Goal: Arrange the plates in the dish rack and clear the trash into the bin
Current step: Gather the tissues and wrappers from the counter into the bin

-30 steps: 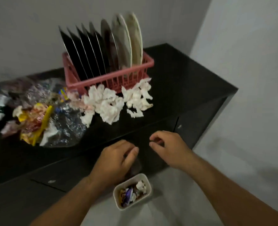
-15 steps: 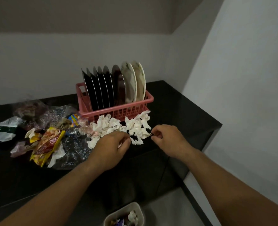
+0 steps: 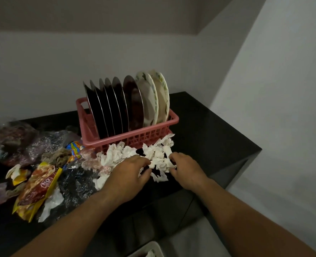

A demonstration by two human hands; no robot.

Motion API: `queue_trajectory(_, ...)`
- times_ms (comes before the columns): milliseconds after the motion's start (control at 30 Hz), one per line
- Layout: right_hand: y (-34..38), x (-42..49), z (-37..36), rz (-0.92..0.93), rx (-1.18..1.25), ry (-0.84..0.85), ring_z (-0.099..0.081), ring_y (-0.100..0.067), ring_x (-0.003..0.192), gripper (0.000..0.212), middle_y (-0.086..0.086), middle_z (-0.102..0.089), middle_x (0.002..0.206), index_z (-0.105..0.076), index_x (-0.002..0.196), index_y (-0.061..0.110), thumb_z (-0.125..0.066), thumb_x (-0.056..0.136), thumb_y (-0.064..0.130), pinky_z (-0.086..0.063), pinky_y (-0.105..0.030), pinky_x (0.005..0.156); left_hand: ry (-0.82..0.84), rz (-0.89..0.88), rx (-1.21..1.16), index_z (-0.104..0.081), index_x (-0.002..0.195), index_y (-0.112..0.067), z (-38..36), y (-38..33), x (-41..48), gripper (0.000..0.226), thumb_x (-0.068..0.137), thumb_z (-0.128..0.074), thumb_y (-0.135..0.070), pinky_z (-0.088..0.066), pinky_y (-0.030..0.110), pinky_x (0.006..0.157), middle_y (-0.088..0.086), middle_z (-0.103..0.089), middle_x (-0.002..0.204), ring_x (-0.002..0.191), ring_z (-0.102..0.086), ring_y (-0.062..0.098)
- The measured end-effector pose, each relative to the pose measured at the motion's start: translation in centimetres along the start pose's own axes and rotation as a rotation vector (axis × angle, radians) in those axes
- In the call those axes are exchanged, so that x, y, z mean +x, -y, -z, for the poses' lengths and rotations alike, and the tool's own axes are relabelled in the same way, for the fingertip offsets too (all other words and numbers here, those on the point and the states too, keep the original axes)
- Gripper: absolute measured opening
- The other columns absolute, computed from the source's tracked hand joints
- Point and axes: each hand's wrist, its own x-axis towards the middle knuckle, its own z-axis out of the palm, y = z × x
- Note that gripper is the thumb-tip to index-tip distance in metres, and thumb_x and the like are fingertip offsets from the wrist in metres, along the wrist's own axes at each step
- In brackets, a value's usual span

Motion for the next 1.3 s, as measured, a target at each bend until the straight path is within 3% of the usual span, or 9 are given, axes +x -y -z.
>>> queue_trajectory(233,-2.1,2.5,-1.8,0.054,-0.018,0.123,-0.057,-0.021,0.085,0.026,-0.005,-0.060,0.101,-0.043,0.120,0.023,-0.051,0.096,0.019,-0.052,-0.043,0.073,0.082,0.038,0.113,-0.054,0.125,-0.029,-4.3,-1.2,1.8,0.044,0.087,-0.058,-0.049,-0.043,0.021,0.079,-0.013,-0.055,0.114,0.104,-0.051,0.006)
queue_trajectory(367,-4.3,3.2,-0.5,0.089,0.064,0.161,-0.057,-0.019,0.088,0.048,-0.004,-0.060,0.108,-0.034,0.139,0.028,-0.050,0.095,0.018,-0.046,-0.035,0.072,0.136,0.122,0.219,-0.050,0.124,-0.027,-7.2,-2.2,3.5,0.050,0.083,-0.060,-0.053,-0.046,0.027,0.077,-0.008,-0.053,0.117,0.105,-0.052,0.013)
queue_trajectory(533,-6.9,3.6,1.7,0.112,0.078,0.141,-0.054,-0.018,0.099,0.049,-0.002,-0.053,0.118,-0.047,0.141,0.027,-0.051,0.092,0.021,-0.045,-0.028,0.079,0.194,0.165,0.319,-0.056,0.119,-0.019,-9.3,-1.4,3.3,0.026,0.096,-0.049,-0.030,-0.043,0.029,0.083,0.001,-0.060,0.116,0.105,-0.056,0.018)
queue_trajectory(767,-8.5,3.8,1.7,0.034,0.190,0.180,-0.052,-0.010,0.082,0.024,0.005,-0.049,0.103,-0.042,0.100,0.032,-0.052,0.088,0.013,-0.040,-0.025,0.062,0.123,0.239,0.158,-0.051,0.110,-0.017,-8.0,-1.5,4.1,0.016,0.097,-0.044,-0.016,-0.046,0.031,0.072,0.000,-0.061,0.094,0.087,-0.061,0.019)
queue_trajectory(833,-8.7,4.0,1.8,0.005,0.257,0.214,-0.056,-0.013,0.081,0.028,0.005,-0.052,0.098,-0.043,0.100,0.033,-0.053,0.088,0.010,-0.042,-0.025,0.059,0.080,0.267,0.091,-0.050,0.121,-0.021,-7.2,-1.9,4.8,0.027,0.096,-0.046,-0.012,-0.046,0.029,0.067,-0.004,-0.059,0.086,0.077,-0.058,0.016)
queue_trajectory(900,-8.9,4.3,1.9,0.001,0.327,0.224,-0.059,-0.016,0.083,0.034,0.004,-0.053,0.100,-0.048,0.103,0.035,-0.051,0.089,0.005,-0.045,-0.027,0.060,0.073,0.272,0.023,-0.053,0.130,-0.025,-6.7,-2.2,5.7,0.039,0.096,-0.045,-0.008,-0.044,0.024,0.075,-0.004,-0.058,0.099,0.087,-0.055,0.011)
queue_trajectory(1033,-9.0,4.6,2.2,-0.033,0.443,0.213,-0.057,-0.016,0.083,0.042,0.002,-0.053,0.105,-0.056,0.102,0.036,-0.041,0.088,0.000,-0.042,-0.025,0.061,0.070,0.367,-0.048,-0.067,0.109,-0.018,-6.6,-2.8,7.1,0.027,0.099,-0.042,-0.014,-0.038,0.020,0.077,-0.003,-0.053,0.102,0.096,-0.053,0.012)
queue_trajectory(1200,-8.1,5.1,1.7,-0.082,0.477,0.178,-0.058,-0.012,0.076,0.006,0.001,-0.057,0.098,-0.050,0.090,0.033,-0.054,0.094,0.037,-0.043,-0.027,0.058,0.023,0.476,-0.023,-0.052,0.079,-0.022,-7.4,-2.9,7.2,0.023,0.093,-0.052,-0.041,-0.039,0.026,0.064,-0.005,-0.050,0.088,0.077,-0.052,0.010)
queue_trajectory(1300,-7.1,5.7,1.1,-0.023,0.305,0.092,-0.054,-0.010,0.069,0.028,0.006,-0.057,0.085,-0.043,0.082,0.032,-0.057,0.091,0.056,-0.036,-0.025,0.054,-0.020,0.458,0.159,-0.049,0.077,-0.019,-8.0,-2.2,6.8,0.035,0.098,-0.043,-0.047,-0.037,0.027,0.061,0.000,-0.051,0.087,0.071,-0.053,0.014)
